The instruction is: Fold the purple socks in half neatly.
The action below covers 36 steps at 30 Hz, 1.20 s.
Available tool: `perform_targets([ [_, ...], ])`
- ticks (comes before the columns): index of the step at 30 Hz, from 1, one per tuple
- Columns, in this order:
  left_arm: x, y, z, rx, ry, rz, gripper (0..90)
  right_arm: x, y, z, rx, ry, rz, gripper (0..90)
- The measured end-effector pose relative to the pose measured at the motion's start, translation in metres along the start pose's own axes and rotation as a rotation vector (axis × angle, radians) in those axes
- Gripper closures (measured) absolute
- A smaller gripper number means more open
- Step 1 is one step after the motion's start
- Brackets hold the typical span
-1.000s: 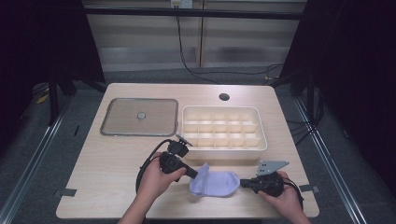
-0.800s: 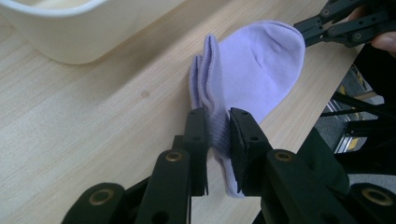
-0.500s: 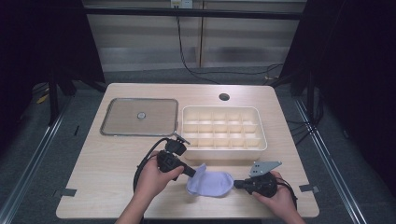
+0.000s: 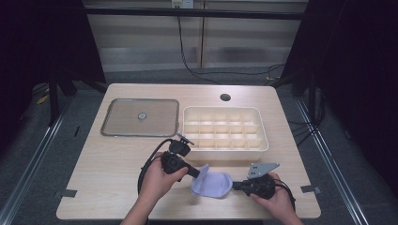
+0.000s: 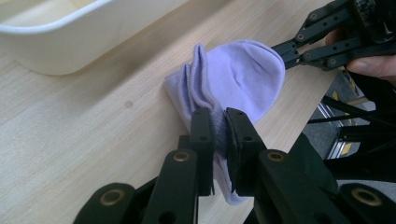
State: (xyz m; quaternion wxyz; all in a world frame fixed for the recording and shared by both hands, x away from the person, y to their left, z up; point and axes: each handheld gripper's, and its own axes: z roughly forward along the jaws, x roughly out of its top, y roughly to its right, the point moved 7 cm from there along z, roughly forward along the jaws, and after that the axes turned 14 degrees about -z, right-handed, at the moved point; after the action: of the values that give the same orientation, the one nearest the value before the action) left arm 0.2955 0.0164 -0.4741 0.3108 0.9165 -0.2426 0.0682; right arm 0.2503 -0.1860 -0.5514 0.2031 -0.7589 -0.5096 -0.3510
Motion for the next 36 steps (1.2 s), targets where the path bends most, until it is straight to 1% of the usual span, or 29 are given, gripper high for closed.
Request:
perform_targets([
  [5,0.001,0.004,0.002,-0.003,0.005,0.004,82.2,0.000,0.000,0.000,-0.002,0.002,0.002,90.0],
  [7,0.001,0.005,0.004,-0.002,-0.003,0.010,82.2,-0.001,0.000,0.000,-0.002,0.004,0.004,90.0],
  [9,0.001,0.007,0.006,-0.005,0.006,0.006,82.2,-0.001,0.000,0.000,-0.002,0.005,0.002,90.0],
  [11,0.001,0.008,0.007,0.001,-0.002,0.016,82.2,-0.001,0.000,0.000,-0.004,0.005,0.003,90.0],
  [14,0.002,0.011,0.009,-0.004,0.006,0.013,82.2,-0.001,0.000,0.000,-0.005,0.006,0.001,90.0],
  [17,0.002,0.012,0.011,-0.003,0.000,0.021,82.2,-0.001,0.000,0.000,-0.003,0.010,0.005,90.0],
  [26,0.002,0.017,0.014,-0.008,0.003,0.027,82.3,0.000,0.000,0.000,-0.002,0.004,-0.002,90.0],
  [31,0.004,0.021,0.016,-0.014,0.014,0.037,82.3,-0.001,0.000,0.000,0.001,0.014,0.010,90.0],
  [36,0.004,0.026,0.019,-0.014,0.007,0.049,82.3,-0.001,0.000,0.000,-0.003,0.011,0.008,90.0],
])
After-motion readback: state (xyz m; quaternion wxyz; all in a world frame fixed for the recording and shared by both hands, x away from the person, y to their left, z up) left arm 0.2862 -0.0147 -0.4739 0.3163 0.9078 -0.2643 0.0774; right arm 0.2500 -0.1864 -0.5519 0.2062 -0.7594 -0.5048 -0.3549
